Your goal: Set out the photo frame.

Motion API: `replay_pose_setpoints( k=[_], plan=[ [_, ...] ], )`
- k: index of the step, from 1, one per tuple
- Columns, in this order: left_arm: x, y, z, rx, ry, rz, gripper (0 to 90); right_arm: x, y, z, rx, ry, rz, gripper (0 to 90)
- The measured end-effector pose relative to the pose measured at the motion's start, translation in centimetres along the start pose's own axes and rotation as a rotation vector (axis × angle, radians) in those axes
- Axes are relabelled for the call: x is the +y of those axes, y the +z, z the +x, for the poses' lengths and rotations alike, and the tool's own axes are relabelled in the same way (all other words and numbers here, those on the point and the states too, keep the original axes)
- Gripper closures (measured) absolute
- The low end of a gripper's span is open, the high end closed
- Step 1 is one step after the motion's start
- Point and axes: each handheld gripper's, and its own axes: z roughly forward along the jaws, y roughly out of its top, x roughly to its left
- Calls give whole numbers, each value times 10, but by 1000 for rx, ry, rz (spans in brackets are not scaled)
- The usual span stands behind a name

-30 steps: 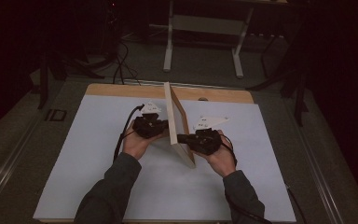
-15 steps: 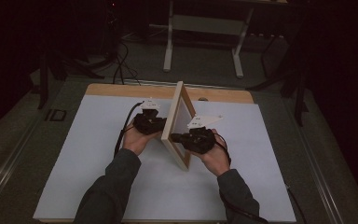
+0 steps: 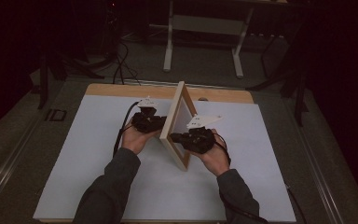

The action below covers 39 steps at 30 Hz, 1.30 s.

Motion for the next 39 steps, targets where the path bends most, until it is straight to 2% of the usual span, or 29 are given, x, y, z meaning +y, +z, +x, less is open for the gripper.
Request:
replay_pose_setpoints(
  k=[5,9,11,16,20,25,32,39],
  plan=[
    [3,-9,1,21,-34,-10,806,-3,-6,-6,-20,17,1,841],
    [4,-13,0,31,-54,-22,772,-6,-10,-11,-32,36,-6,778],
    [5,-15,-1,49,-59,-28,759,-8,-12,-13,-38,47,-2,744],
    [7,-22,0,65,-108,-60,659,-14,-15,-19,-57,76,4,686],
    [9,-27,-1,107,-131,-66,566,-18,-19,-22,-66,92,2,658],
    [12,-31,0,132,-183,-87,542,-20,-22,-25,-77,108,0,639],
    [18,-37,-6,115,-197,-104,463,-22,-24,-27,-85,123,-6,627],
    [22,-38,-18,106,-171,-95,353,-24,-22,-27,-82,128,-6,622]
  ],
)
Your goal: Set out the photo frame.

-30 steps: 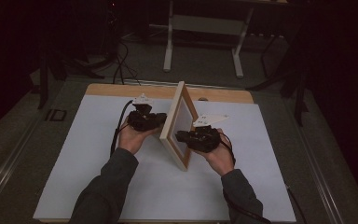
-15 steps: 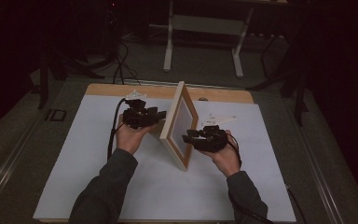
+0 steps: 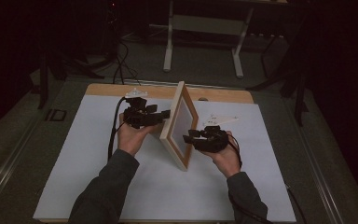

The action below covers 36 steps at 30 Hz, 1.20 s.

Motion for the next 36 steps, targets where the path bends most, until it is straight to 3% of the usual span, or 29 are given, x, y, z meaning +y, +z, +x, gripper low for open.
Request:
replay_pose_setpoints(
  k=[5,11,18,31,36],
  plan=[
    [-2,1,-6,4,-4,5,312,-1,0,0,-3,3,1,619],
    [-6,5,-14,-10,20,27,305,-3,-2,-3,-7,12,-2,618],
    [-11,10,-22,-63,43,58,380,-4,-4,-3,0,1,-6,623],
    [-16,9,-33,-41,48,77,397,-5,-7,-5,-8,-1,-9,626],
    [-20,8,-33,-54,44,97,491,-6,-6,-5,-8,2,-8,625]
  ],
)
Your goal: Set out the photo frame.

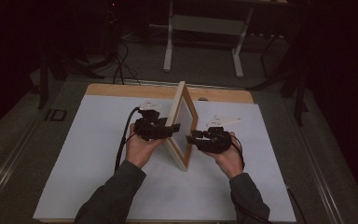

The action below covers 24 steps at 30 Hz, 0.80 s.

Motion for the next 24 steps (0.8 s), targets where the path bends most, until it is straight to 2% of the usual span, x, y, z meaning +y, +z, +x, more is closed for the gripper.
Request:
replay_pose_setpoints(
  k=[6,8,16,21,24],
  plan=[
    [0,0,-1,12,3,4,504,-1,0,-1,-2,-1,1,625],
    [0,-1,-1,28,6,4,524,-1,-1,-1,-5,4,1,625],
    [3,-5,7,67,2,5,593,-2,-5,-5,-9,7,-5,629],
    [5,-7,13,84,11,5,627,-2,-5,-6,-11,10,-4,632],
    [7,-8,18,90,36,14,644,-2,-5,-7,-12,10,-2,633]
  ],
)
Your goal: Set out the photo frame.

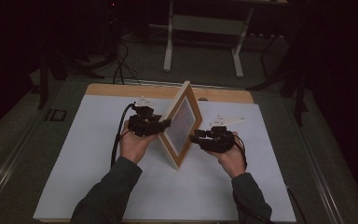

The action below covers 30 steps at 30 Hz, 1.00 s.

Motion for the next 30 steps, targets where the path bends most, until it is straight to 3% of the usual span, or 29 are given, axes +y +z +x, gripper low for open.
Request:
replay_pose_setpoints(
  k=[5,12,16,26,30],
  plan=[
    [4,-3,11,12,20,13,686,0,-1,-1,-5,-1,1,633],
    [5,-5,29,-54,-11,-1,711,0,-1,-2,-8,1,1,634],
    [5,-5,36,-84,3,-3,717,-1,-1,-3,-14,1,-3,640],
    [7,-2,52,-179,-10,-10,723,0,-2,-3,-21,-1,1,640],
    [8,-1,54,-229,8,0,724,-1,-1,-2,-24,-6,10,641]
  ],
)
